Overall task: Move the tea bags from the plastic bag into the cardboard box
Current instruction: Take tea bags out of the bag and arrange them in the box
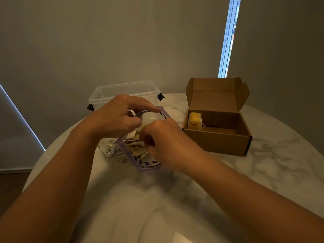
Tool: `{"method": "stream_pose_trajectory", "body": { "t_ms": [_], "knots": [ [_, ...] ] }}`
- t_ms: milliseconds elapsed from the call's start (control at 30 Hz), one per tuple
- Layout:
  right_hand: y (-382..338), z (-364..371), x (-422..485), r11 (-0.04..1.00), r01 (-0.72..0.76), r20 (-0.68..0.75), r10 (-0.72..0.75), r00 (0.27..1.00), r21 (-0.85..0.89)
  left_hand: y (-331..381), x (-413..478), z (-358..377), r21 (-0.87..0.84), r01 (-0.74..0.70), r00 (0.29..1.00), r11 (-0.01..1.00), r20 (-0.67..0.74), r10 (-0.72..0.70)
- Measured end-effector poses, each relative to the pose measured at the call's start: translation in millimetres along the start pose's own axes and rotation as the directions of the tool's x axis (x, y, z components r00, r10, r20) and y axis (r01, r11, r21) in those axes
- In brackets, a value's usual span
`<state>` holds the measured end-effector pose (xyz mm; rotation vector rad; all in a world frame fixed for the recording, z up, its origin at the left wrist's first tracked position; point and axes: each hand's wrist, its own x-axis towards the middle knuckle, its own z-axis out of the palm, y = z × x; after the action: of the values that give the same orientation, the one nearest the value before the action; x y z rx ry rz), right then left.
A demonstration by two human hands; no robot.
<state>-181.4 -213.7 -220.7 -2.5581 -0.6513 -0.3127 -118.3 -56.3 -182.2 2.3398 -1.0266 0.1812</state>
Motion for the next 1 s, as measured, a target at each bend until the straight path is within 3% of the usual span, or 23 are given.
{"method": "stream_pose_trajectory", "body": {
  "t_ms": [100,500,1000],
  "knots": [
    [0.6,10.6,12.5,0.996,-0.056,0.036,0.059,0.998,-0.073,-1.6,0.1,-0.2,0.009,-0.007,1.0,1.0,-0.01,0.007],
    [-2.6,30.6,18.2,0.992,0.041,-0.048,-0.047,0.998,-0.122,0.5,-0.7,-1.9,0.025,-0.026,0.999,0.999,-0.023,0.026],
    [8.9,5.2,-18.6,0.989,0.039,-0.182,-0.013,0.983,0.142,-1.5,-1.3,-1.7,0.009,-0.021,0.999,1.0,-0.036,0.021]
  ]
}}
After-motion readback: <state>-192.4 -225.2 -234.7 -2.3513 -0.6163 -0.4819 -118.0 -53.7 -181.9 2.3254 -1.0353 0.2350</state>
